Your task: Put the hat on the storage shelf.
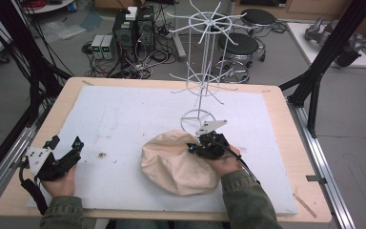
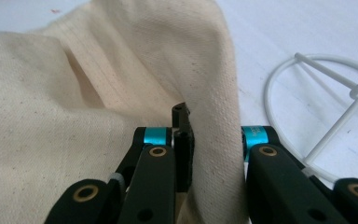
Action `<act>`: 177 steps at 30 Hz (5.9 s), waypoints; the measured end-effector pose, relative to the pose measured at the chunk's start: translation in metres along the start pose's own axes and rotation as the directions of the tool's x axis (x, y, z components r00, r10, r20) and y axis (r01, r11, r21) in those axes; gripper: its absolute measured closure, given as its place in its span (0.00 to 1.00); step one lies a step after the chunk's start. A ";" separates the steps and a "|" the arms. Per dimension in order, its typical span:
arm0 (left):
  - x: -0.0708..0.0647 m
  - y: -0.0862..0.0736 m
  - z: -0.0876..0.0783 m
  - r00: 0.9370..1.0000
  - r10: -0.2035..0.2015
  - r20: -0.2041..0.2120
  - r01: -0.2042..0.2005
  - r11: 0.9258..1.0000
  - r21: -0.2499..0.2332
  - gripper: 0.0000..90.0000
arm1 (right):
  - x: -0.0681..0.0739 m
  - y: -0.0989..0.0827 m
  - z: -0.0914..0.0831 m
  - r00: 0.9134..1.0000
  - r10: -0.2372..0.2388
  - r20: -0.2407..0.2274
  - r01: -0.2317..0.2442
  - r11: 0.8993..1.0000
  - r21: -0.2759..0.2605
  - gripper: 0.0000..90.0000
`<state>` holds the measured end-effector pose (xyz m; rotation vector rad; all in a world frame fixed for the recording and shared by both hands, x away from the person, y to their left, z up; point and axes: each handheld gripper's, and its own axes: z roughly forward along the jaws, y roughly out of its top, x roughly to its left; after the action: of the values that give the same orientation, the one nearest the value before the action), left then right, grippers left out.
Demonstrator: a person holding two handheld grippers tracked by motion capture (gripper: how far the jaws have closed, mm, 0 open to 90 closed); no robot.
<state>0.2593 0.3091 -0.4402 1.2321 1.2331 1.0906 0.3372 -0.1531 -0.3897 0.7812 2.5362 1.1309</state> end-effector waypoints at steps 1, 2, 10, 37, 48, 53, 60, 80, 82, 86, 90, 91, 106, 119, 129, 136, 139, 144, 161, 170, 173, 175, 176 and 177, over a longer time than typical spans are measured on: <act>0.000 0.000 0.000 1.000 0.000 0.000 0.000 1.000 0.000 0.30 | 0.000 0.000 -0.003 1.000 0.002 0.000 -0.002 1.000 -0.008 0.89; 0.000 0.000 0.000 1.000 0.000 0.001 0.000 1.000 0.001 0.30 | 0.001 0.000 -0.005 1.000 0.003 -0.001 -0.003 1.000 -0.016 0.89; -0.001 0.000 0.000 1.000 0.005 0.002 -0.005 1.000 0.003 0.30 | -0.001 0.002 -0.025 0.999 0.044 0.001 -0.044 0.994 -0.100 0.89; -0.002 -0.001 0.001 1.000 0.010 0.014 -0.010 1.000 0.009 0.30 | 0.001 0.001 -0.082 0.996 0.091 0.020 -0.076 0.917 -0.392 0.88; -0.003 -0.001 0.001 1.000 0.008 0.017 -0.008 1.000 0.008 0.30 | -0.001 0.004 -0.103 0.997 0.079 -0.011 -0.073 0.838 -0.540 0.88; -0.003 -0.001 0.002 1.000 0.006 0.021 -0.007 1.000 0.017 0.30 | -0.005 0.007 -0.112 0.994 0.110 -0.030 -0.106 0.798 -0.593 0.87; -0.002 -0.001 0.002 1.000 0.007 0.019 -0.007 1.000 0.014 0.30 | -0.005 0.013 -0.123 0.992 0.127 0.002 -0.095 0.756 -0.648 0.87; -0.001 -0.001 0.002 1.000 0.004 0.014 -0.004 1.000 0.017 0.30 | -0.004 0.019 -0.165 0.982 0.172 0.078 -0.030 0.550 -0.835 0.87; -0.001 -0.001 0.002 1.000 0.003 0.014 -0.004 1.000 0.019 0.30 | -0.003 0.022 -0.168 0.981 0.174 0.088 -0.017 0.528 -0.849 0.87; -0.001 -0.001 0.002 1.000 0.000 0.019 0.000 1.000 0.019 0.30 | -0.002 0.026 -0.173 0.981 0.173 0.093 -0.003 0.484 -0.875 0.87; -0.001 -0.002 0.003 1.000 -0.001 0.023 0.000 1.000 0.025 0.30 | -0.001 0.031 -0.178 0.982 0.165 0.095 0.012 0.442 -0.897 0.87; -0.001 -0.002 0.003 1.000 -0.001 0.023 0.000 1.000 0.026 0.30 | -0.001 0.033 -0.180 0.981 0.168 0.098 0.015 0.437 -0.899 0.87; -0.001 -0.001 0.003 1.000 0.001 0.029 -0.002 1.000 0.018 0.29 | -0.015 0.058 -0.203 0.965 0.234 0.120 0.035 0.338 -0.940 0.87; -0.001 -0.001 0.002 1.000 0.005 0.025 -0.005 1.000 0.017 0.29 | -0.041 0.073 -0.211 0.939 0.328 0.108 0.011 0.284 -0.959 0.87; -0.001 -0.001 0.003 1.000 0.002 0.028 -0.002 1.000 0.016 0.29 | -0.041 0.074 -0.207 0.919 0.352 0.180 0.072 0.299 -0.952 0.87; -0.001 -0.001 0.003 1.000 0.002 0.031 -0.003 1.000 0.016 0.29 | -0.045 0.069 -0.195 0.868 0.449 0.214 0.082 0.295 -0.952 0.86; -0.001 -0.001 0.003 1.000 0.000 0.029 -0.001 1.000 0.015 0.29 | -0.047 0.068 -0.190 0.863 0.455 0.219 0.078 0.307 -0.948 0.86; -0.001 -0.001 0.003 1.000 0.000 0.029 -0.001 1.000 0.016 0.29 | -0.048 0.062 -0.182 0.862 0.458 0.217 0.075 0.309 -0.948 0.86; -0.002 -0.001 0.002 0.999 -0.006 0.033 0.006 1.000 0.015 0.30 | -0.042 0.050 -0.157 0.861 0.434 0.264 0.086 0.388 -0.918 0.85; -0.002 -0.001 0.002 0.999 -0.007 0.031 0.007 1.000 0.018 0.30 | -0.042 0.030 -0.136 0.855 0.455 0.249 0.036 0.427 -0.904 0.84; -0.002 -0.001 0.002 0.999 -0.010 0.031 0.009 1.000 0.019 0.30 | -0.045 0.025 -0.131 0.856 0.460 0.237 0.015 0.436 -0.900 0.84; -0.002 -0.001 0.002 1.000 -0.009 0.030 0.009 1.000 0.020 0.30 | -0.045 0.023 -0.129 0.855 0.462 0.235 0.008 0.442 -0.897 0.84; -0.002 -0.001 0.002 0.999 -0.008 0.031 0.007 1.000 0.020 0.30 | -0.047 0.022 -0.126 0.859 0.456 0.233 -0.004 0.461 -0.887 0.83; -0.002 -0.001 0.002 0.999 -0.008 0.031 0.007 1.000 0.020 0.30 | -0.047 0.021 -0.124 0.858 0.453 0.240 -0.002 0.471 -0.882 0.83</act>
<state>0.2614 0.3070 -0.4412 1.2538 1.2264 1.0522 0.3295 -0.2439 -0.2910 0.9354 1.1777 1.8098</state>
